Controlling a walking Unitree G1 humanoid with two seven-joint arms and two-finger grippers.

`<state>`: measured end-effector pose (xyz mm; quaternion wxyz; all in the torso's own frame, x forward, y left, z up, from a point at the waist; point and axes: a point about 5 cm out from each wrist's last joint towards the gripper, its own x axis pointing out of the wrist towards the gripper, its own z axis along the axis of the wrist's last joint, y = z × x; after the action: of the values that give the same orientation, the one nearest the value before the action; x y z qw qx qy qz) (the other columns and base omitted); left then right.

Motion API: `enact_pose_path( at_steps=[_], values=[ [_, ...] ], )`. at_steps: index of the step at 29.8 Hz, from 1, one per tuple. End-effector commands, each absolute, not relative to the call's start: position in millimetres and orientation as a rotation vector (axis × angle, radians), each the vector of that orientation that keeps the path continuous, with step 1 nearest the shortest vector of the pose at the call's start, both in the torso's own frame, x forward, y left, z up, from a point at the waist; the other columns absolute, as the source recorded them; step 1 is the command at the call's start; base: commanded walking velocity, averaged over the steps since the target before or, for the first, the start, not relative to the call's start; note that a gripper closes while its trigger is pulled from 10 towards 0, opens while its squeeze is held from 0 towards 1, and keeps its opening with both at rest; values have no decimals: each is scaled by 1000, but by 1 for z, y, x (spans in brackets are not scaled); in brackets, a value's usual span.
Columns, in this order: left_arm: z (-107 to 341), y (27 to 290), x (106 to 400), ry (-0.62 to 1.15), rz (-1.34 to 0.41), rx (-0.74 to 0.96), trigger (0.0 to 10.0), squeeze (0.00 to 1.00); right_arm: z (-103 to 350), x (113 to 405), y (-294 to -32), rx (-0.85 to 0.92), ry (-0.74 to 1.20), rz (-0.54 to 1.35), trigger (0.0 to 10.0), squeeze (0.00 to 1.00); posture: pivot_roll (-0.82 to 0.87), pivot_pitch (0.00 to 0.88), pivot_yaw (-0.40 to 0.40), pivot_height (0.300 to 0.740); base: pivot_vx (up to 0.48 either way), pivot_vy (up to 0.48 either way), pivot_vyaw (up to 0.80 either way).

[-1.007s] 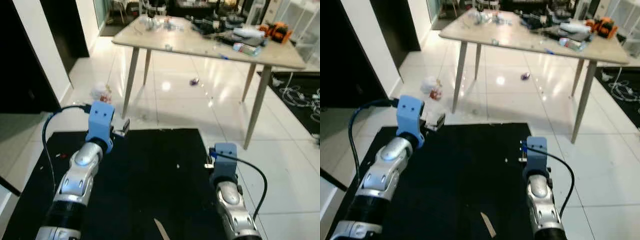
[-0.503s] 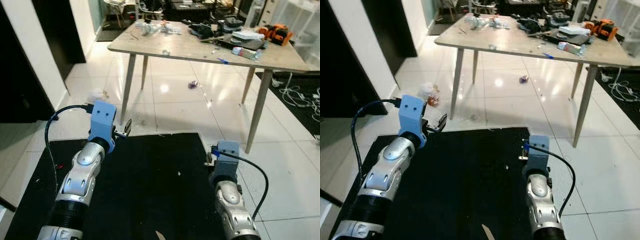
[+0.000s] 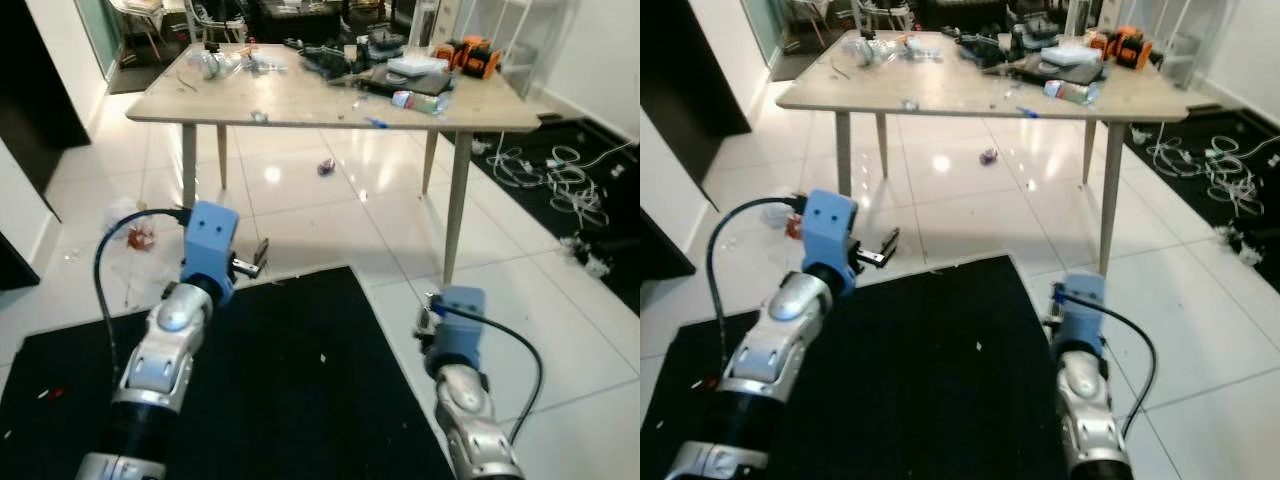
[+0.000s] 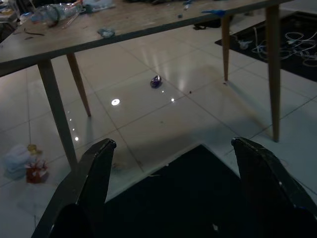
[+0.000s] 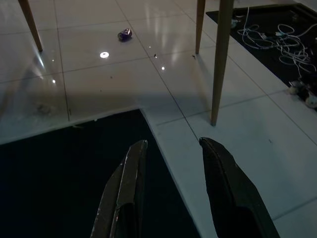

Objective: Picking trash to rubbish bin

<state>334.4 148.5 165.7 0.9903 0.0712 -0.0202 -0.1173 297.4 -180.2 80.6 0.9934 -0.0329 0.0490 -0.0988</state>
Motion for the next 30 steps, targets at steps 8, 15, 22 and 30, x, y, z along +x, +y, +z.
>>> enact_pose_path(
  at_steps=[8, 15, 22, 30],
  values=[
    [161, 148, 333, -17, -239, 148, 10000, 0, 80, 296, -183, -66, 103, -204, 10000, 0, -5, 103, 54, 740, 379, 0, 0],
    [161, 149, 333, -15, -235, 155, 10000, 0, 80, 296, -183, -69, 99, -206, 10000, 0, -8, 104, 54, 740, 378, 0, 0],
    [161, 151, 333, -17, -230, 155, 10000, 0, 83, 295, -184, -64, 76, -211, 10000, 0, -13, 98, 52, 740, 378, 0, 0],
    [166, 152, 335, -31, -230, 153, 10000, 0, 106, 303, -191, -45, -44, -213, 10000, 0, -18, 85, 54, 740, 379, 0, 0]
  ],
)
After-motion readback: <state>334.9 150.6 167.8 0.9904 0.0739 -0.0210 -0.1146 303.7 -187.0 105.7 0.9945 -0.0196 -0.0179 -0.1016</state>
